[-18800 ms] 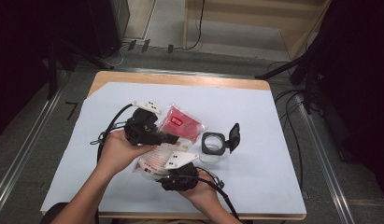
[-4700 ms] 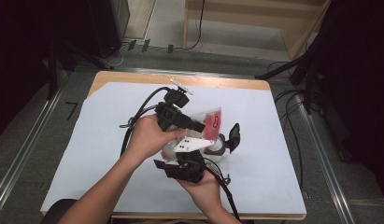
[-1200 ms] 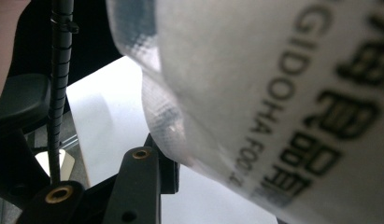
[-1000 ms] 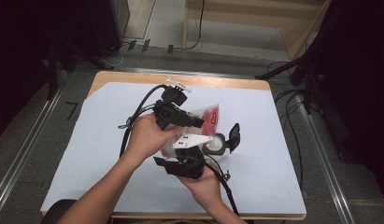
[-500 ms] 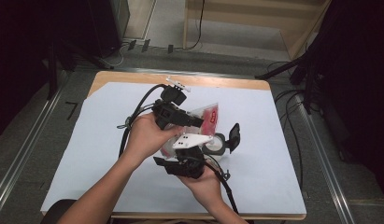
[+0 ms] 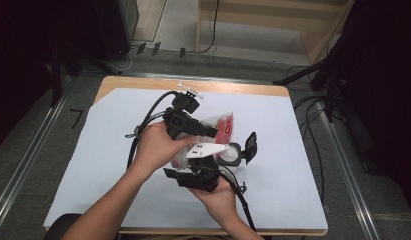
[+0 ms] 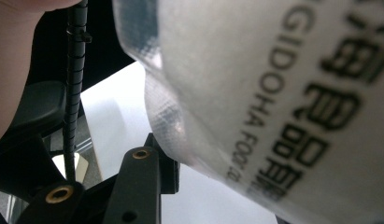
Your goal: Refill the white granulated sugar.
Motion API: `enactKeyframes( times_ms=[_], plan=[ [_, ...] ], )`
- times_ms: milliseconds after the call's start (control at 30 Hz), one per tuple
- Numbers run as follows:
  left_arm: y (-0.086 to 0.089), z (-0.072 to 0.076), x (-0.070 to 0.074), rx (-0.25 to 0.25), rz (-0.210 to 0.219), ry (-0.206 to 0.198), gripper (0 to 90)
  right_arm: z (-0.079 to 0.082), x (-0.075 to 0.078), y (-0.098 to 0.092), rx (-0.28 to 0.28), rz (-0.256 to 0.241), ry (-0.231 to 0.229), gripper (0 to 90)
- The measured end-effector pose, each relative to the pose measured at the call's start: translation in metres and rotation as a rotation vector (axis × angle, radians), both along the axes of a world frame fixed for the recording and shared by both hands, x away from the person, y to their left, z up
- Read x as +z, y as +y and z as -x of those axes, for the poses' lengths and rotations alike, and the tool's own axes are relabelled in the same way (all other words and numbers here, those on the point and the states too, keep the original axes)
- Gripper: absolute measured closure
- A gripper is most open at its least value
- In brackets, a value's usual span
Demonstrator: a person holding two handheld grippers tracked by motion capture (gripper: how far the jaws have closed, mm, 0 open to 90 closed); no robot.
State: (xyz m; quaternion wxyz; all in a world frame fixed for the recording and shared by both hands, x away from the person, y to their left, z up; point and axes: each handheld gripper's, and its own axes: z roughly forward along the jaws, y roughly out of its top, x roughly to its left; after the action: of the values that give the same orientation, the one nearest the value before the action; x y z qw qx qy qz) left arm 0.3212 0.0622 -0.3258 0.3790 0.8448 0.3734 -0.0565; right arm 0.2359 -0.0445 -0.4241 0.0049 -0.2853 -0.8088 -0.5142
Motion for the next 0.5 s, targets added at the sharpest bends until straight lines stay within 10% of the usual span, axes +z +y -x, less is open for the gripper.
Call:
enactKeyframes(
  times_ms=[500],
  plan=[
    [0.0009, -0.0001, -0.0007, -0.006, 0.006, 0.011, 71.1, 0.0025, -0.0004, 0.002, 0.004, 0.005, -0.017, 63.2]
  ],
)
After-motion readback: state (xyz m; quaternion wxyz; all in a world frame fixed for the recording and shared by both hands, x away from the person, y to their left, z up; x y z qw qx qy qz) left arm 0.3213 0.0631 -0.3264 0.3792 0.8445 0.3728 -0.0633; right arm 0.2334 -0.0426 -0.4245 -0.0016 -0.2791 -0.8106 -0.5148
